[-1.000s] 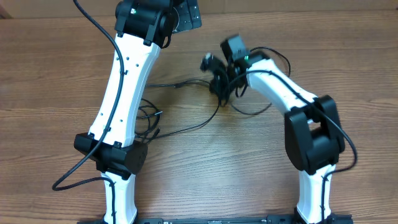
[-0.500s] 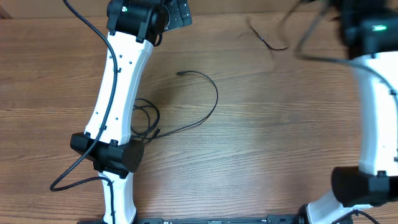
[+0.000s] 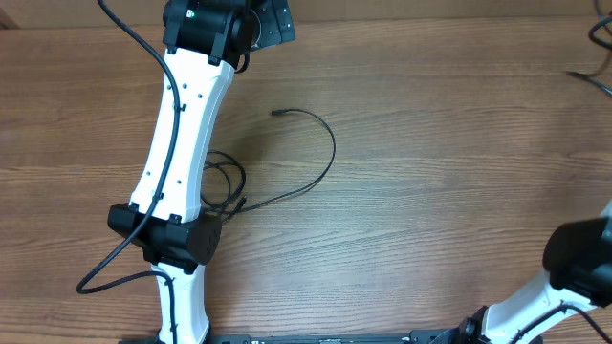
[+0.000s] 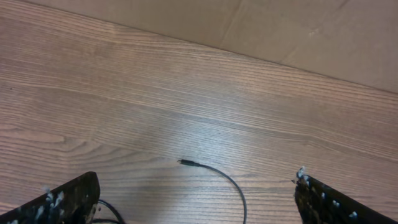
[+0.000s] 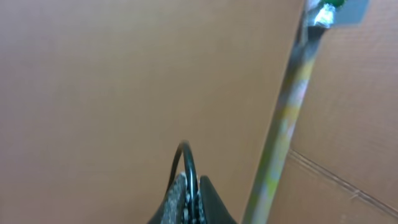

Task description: Untangle cables

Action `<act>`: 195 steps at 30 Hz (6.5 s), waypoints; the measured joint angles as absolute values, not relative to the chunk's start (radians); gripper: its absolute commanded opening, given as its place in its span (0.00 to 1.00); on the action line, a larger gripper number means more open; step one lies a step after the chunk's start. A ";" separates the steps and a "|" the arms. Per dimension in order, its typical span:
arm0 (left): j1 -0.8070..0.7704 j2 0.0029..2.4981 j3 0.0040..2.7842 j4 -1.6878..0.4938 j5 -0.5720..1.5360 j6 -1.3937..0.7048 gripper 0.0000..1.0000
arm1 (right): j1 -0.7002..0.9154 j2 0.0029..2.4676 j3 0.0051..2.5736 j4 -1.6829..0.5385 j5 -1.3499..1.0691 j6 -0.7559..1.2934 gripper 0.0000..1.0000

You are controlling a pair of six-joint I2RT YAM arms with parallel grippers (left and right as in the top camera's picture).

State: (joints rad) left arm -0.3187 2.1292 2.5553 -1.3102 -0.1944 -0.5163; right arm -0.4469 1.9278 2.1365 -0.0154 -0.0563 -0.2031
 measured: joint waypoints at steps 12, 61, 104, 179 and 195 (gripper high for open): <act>-0.319 2.129 2.555 -1.317 -0.191 -0.516 1.00 | -0.534 2.071 2.136 -0.355 -0.068 -0.211 1.00; -0.063 2.129 2.605 -1.372 -0.193 -0.488 1.00 | 0.741 2.086 1.726 -1.066 -0.063 1.376 0.94; 0.029 2.129 2.605 -1.459 0.265 -0.203 1.00 | 0.226 1.882 2.515 -0.978 0.113 0.101 0.03; -0.086 2.129 2.605 -1.464 0.128 -0.031 1.00 | -0.271 1.843 2.614 -1.090 0.173 -0.114 0.04; -0.086 2.129 2.606 -1.467 0.138 -0.031 1.00 | -0.753 1.840 2.596 -1.169 0.361 0.184 0.04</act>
State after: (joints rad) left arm -0.0864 2.1292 2.6057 -1.4666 0.1379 -0.0315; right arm -0.7528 1.8397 2.5961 -1.1687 0.3611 0.1844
